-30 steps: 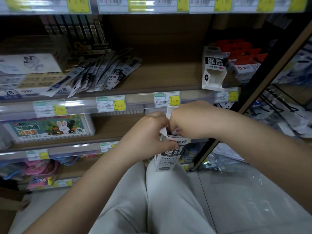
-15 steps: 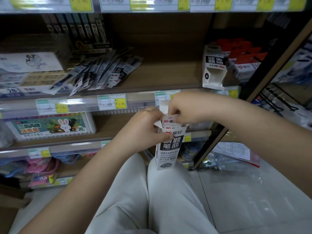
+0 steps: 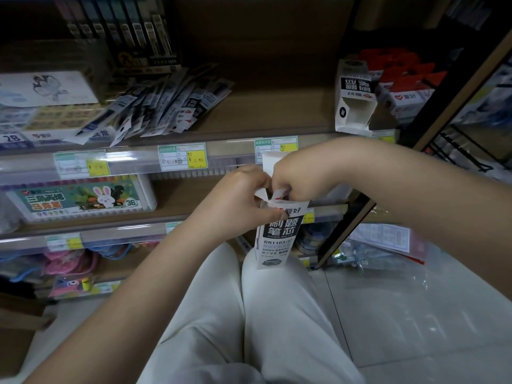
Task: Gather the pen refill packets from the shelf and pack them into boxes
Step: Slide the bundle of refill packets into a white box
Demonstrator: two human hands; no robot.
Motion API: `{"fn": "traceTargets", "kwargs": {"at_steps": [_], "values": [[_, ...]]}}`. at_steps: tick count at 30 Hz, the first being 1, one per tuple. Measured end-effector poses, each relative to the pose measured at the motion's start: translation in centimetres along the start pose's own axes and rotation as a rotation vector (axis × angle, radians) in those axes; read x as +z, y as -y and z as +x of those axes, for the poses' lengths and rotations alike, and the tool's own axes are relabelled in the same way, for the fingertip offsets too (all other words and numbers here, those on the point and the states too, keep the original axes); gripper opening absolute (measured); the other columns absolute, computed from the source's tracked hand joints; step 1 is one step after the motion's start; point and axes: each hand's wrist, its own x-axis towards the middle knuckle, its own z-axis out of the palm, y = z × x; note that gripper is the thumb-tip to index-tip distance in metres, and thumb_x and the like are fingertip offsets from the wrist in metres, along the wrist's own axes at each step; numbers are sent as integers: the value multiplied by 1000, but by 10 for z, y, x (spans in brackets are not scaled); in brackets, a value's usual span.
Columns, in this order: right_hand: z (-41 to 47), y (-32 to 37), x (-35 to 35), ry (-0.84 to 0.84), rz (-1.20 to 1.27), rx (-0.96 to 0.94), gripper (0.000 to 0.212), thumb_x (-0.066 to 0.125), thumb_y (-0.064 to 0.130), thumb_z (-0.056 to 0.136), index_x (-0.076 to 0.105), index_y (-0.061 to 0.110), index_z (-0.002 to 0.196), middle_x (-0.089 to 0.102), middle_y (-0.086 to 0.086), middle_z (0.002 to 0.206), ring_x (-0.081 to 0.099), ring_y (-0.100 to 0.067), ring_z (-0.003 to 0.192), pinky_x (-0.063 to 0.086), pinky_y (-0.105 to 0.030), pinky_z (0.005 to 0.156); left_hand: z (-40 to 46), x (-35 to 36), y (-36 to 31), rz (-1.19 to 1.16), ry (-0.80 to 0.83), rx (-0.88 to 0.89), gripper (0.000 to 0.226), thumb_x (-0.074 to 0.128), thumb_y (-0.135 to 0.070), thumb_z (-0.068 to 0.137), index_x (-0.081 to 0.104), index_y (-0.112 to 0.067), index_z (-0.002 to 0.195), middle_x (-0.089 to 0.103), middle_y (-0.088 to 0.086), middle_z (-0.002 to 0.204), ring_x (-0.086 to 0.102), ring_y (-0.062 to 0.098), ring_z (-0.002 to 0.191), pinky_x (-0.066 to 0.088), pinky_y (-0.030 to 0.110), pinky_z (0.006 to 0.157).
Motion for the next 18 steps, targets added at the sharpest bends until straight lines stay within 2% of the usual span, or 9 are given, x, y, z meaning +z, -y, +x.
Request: {"fn": "traceTargets", "kwargs": {"at_steps": [2,4,6,7,9,11,14,16,18], "values": [[-1,2,0,61,-17,-4,27,41,2,91,50,24,78,45,6,67,39,-9,59,30,-22,50,0,1,-2,17,3,0,31,80,-31,69,65,-13,89,56,-1,89,51,11,82,37,16,61],[-1,4,2,94,-59,4,24,37,0,92,47,20,82,43,4,71,37,-9,60,27,-20,49,0,2,-4,35,3,-1,28,79,-32,68,61,-17,84,52,-5,85,48,11,82,34,21,60],[-1,6,6,96,-61,17,21,36,0,93,51,14,92,49,0,80,41,-13,67,27,-18,50,0,3,-5,41,-3,1,26,78,-32,69,57,-22,81,48,-9,83,46,10,83,32,17,60],[-2,5,8,90,-32,29,23,37,0,93,54,12,103,54,-4,90,45,-16,74,30,-19,53,0,3,-5,42,-6,3,26,77,-32,70,56,-22,82,48,-9,85,45,9,84,30,15,60],[-5,0,7,60,55,47,29,40,2,93,58,13,113,60,-8,105,52,-22,88,42,-28,67,0,4,-4,49,-12,15,26,77,-33,71,60,-19,86,51,-6,90,44,9,87,28,21,61],[-9,-5,7,-18,125,36,23,44,6,92,62,13,104,62,-4,91,56,-22,84,45,-34,72,0,3,-5,47,-17,19,29,77,-34,72,63,-16,91,54,-3,94,46,11,89,27,25,64],[-12,-9,9,-146,175,17,17,44,7,92,60,11,86,47,3,64,43,-13,59,35,-31,58,-1,1,-8,42,-21,35,29,78,-33,72,61,-16,87,55,-1,94,48,13,88,27,26,64],[-12,-9,14,-212,191,19,17,46,9,93,62,10,88,50,1,65,44,-14,59,36,-32,59,-2,1,-8,47,-19,42,28,78,-33,71,59,-18,86,54,-1,93,47,12,87,27,25,62],[-14,-11,19,-294,227,20,18,49,14,94,66,8,93,60,-3,73,52,-17,65,42,-33,62,-3,1,-6,52,-19,37,31,78,-35,72,63,-17,92,54,-4,94,47,10,88,30,16,60]]}}
